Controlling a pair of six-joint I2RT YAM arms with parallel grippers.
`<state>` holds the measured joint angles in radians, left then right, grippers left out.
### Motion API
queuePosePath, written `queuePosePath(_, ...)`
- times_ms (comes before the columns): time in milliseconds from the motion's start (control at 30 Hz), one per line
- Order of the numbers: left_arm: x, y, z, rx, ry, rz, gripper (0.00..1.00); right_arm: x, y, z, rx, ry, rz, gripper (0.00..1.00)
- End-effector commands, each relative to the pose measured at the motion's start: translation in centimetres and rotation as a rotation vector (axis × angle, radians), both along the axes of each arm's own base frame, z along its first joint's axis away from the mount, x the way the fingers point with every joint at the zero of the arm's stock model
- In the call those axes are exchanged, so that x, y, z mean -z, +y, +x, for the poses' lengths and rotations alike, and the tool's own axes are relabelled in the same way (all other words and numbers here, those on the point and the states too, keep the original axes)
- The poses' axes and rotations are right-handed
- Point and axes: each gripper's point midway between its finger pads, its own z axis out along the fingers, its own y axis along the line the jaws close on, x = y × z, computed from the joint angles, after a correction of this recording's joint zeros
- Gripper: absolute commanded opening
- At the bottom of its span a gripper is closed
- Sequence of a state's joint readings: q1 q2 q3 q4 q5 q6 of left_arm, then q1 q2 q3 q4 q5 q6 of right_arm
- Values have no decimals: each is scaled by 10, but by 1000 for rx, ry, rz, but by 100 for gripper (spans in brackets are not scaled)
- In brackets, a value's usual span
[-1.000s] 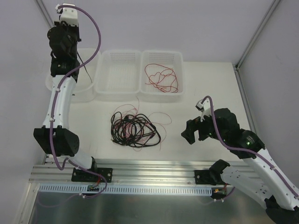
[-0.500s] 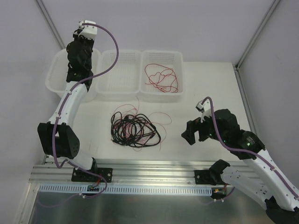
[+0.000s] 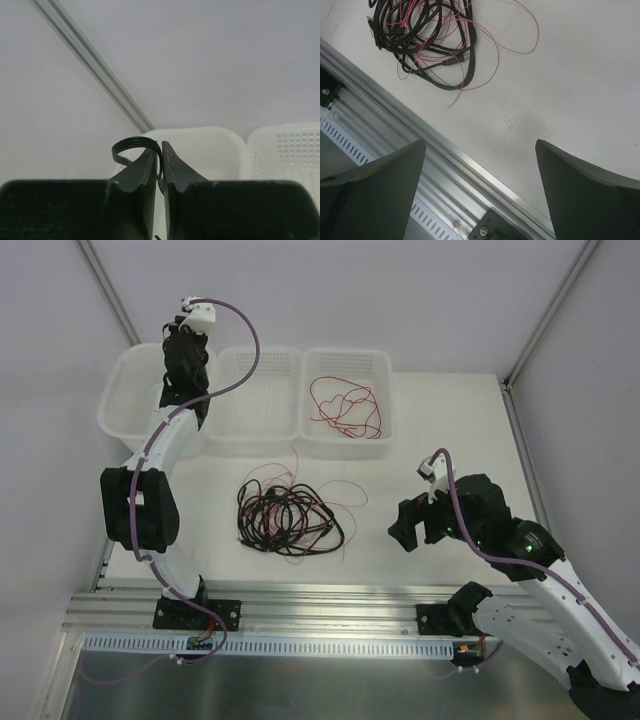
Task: Untangle the cables
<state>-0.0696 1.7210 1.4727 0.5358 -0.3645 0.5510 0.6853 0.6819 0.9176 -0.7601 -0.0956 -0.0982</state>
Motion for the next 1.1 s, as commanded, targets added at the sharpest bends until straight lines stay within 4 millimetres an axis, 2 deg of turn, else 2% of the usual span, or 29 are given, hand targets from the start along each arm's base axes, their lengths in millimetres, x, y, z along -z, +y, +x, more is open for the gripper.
queuePosePath(0,8,33,2,-92,-3,-35,9,0,4,-1,-30,-10,7,97)
queuePosePath(100,31,40,9,-102,56,-59,16,1,4,-1,-29,-8,7,97)
queuePosePath(133,34,41,9,-110,66,-58,33,2,4,-1,-29,-5,4,97)
queuePosePath(233,45,41,6,-113,101,-56,68,2,5,-1,-31,-1,8,97)
queuePosePath(267,45,40,6,-104,101,-58,90,1,6,-2,-33,0,9,97)
queuePosePath(300,39,39,2,-97,89,-62,98,1,6,-2,-35,0,9,97)
queuePosePath(367,38,35,0,-76,93,-67,99,0,6,-2,-33,2,16,97)
queuePosePath(467,23,32,-8,-56,67,-88,99,-2,7,-3,-35,4,28,97)
queuePosePath(500,12,31,-14,-52,44,-94,99,-3,7,-4,-36,4,32,97)
queuePosePath(567,6,28,-20,-34,40,-114,99,-5,7,-6,-34,2,44,97)
queuePosePath(667,-23,15,-35,48,-1,-140,99,-8,5,-8,-34,-5,53,97)
queuePosePath(767,-51,-3,-43,153,-33,-163,99,-12,5,-10,-34,-10,61,97)
queuePosePath(800,-53,-7,-45,172,-19,-166,99,-14,4,-10,-30,-11,67,97)
queuePosePath(833,-68,-13,-47,210,-42,-168,99,-17,5,-11,-34,-15,73,97)
queuePosePath(933,-81,-21,-50,256,-63,-165,99,-20,5,-13,-31,-10,89,97)
queuePosePath(1067,-91,-20,-54,255,-94,-121,99,-27,6,-16,-32,-11,113,97)
